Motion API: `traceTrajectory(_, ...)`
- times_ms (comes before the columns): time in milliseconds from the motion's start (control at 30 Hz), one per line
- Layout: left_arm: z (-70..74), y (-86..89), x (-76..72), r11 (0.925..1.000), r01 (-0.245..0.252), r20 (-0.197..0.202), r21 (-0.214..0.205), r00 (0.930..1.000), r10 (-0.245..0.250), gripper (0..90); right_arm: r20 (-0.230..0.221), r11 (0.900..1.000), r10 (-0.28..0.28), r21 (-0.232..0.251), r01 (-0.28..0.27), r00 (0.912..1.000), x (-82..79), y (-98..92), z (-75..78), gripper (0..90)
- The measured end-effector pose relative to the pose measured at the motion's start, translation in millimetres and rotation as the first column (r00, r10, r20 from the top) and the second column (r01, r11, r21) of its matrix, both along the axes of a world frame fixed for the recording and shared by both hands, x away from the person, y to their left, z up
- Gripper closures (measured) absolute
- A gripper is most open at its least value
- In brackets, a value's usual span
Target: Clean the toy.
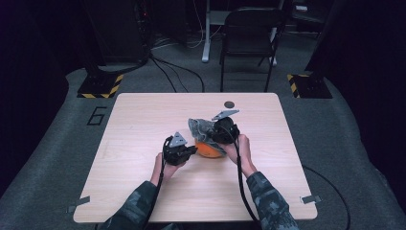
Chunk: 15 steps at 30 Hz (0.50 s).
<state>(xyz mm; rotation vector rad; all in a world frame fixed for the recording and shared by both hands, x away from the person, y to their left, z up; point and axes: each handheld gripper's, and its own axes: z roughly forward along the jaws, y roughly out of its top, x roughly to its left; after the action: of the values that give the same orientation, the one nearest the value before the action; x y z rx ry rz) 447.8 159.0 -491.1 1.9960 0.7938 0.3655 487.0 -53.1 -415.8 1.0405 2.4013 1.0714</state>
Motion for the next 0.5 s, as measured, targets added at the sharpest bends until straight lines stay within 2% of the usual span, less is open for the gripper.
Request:
traceTrajectory(67,0.6,0.3,-0.2,1.0000,0.008,-0.004,0.005,1.0000,-0.008,85.8,-0.002,0.9999,0.001,-0.012,-0.001,1.0000,-0.6,-3.1,0.7,79.2)
traceTrajectory(500,0.1,-1.2,-0.9,1.0000,0.008,-0.002,-0.003,1.0000,-0.008,85.8,-0.001,0.9971,-0.074,0.013,0.074,0.9972,-0.4,-39.2,-3.7,79.2)
